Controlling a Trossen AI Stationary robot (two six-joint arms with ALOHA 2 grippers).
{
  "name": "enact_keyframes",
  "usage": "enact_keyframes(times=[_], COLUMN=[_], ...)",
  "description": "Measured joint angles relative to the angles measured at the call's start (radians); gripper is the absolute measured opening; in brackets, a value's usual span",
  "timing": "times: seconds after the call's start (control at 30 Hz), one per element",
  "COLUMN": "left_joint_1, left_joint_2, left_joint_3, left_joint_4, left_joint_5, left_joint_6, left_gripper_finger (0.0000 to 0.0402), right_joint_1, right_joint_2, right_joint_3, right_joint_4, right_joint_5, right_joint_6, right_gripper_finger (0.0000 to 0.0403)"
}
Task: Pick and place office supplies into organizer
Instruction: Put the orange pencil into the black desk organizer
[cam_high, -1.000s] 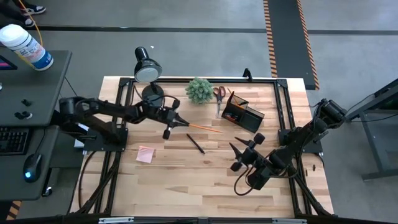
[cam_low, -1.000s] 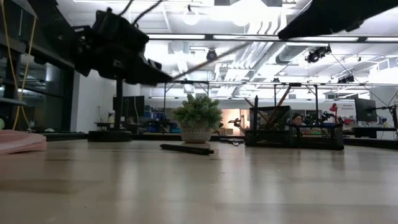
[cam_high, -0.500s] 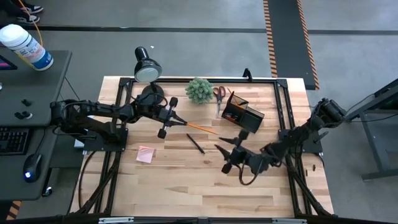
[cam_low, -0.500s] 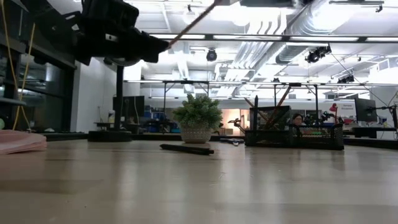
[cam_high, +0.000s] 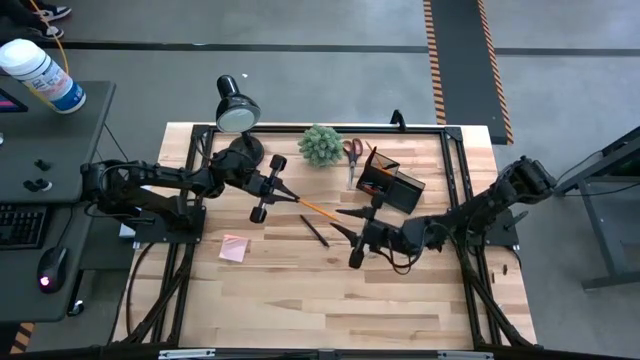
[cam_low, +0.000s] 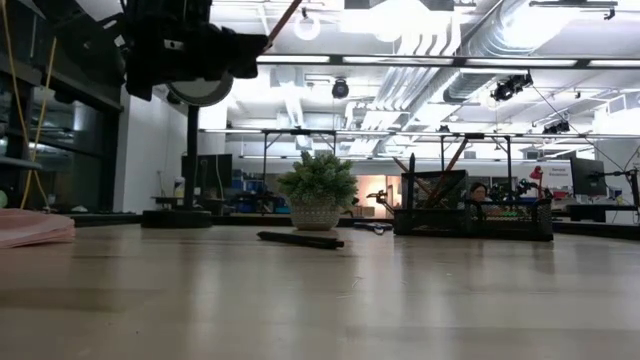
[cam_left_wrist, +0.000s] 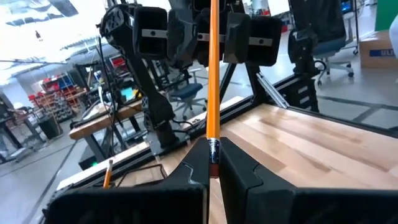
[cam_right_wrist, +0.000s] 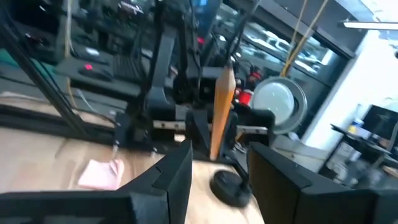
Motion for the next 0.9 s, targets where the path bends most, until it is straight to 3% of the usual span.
enact_keyframes(times=[0.33,0.9], left_joint_1=[0.002,0.002], left_joint_2=[0.0,0.0], left_joint_3=[0.0,0.0], left_joint_4=[0.002,0.003], left_joint_5=[0.0,0.001], left_joint_6=[0.008,0.009], left_gripper_finger=[0.0,0.0], right_joint_1=[-0.029,-0.03], right_joint_2=[0.0,0.0], right_joint_3=[0.0,0.0], right_joint_4=[0.075,0.114], right_joint_5=[-0.182,-0.25], right_joint_6=[-0.001,-0.003], right_gripper_finger=[0.0145,0.013])
